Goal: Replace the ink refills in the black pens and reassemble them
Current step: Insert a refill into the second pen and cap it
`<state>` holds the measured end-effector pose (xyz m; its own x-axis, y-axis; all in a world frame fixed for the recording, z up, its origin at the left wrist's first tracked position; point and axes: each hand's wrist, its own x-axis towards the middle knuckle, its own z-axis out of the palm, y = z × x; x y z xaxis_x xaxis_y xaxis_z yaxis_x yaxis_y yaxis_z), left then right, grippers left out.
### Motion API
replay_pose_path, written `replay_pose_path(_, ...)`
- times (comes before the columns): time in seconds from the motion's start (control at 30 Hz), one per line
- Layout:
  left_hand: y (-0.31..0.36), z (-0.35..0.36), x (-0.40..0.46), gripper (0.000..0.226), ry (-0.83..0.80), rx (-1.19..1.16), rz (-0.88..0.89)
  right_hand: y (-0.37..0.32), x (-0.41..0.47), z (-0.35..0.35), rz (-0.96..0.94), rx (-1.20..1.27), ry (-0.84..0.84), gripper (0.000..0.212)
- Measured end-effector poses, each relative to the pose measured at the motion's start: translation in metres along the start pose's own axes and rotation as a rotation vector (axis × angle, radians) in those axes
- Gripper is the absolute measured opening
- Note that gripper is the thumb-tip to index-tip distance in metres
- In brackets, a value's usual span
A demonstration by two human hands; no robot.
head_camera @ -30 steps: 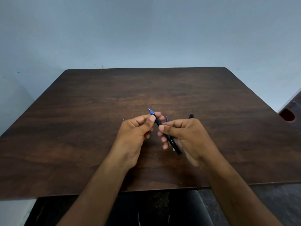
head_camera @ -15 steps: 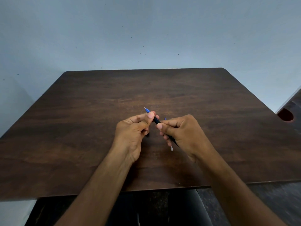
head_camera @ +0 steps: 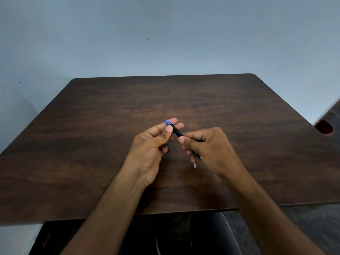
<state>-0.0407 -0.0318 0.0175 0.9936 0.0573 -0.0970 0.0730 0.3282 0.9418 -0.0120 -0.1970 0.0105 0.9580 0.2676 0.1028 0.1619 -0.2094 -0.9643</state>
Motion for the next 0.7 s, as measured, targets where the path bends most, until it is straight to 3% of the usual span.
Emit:
replay_pose_path(0.3, -0.003, 0.007, 0.004, 0.038, 0.204, -0.061, -0.023, -0.006, -0.005, 0.003, -0.015, -0.013, -0.029, 0.01)
replay_pose_path(0.57, -0.001, 0.0, -0.001, 0.028, 0.011, 0.009, 0.005, -0.013, -0.006, 0.003, -0.031, -0.048, 0.001, 0.013)
replay_pose_path(0.7, -0.003, -0.001, -0.003, 0.024, 0.049, 0.011, 0.02, -0.012, -0.005, 0.003, -0.017, -0.083, 0.0, 0.01)
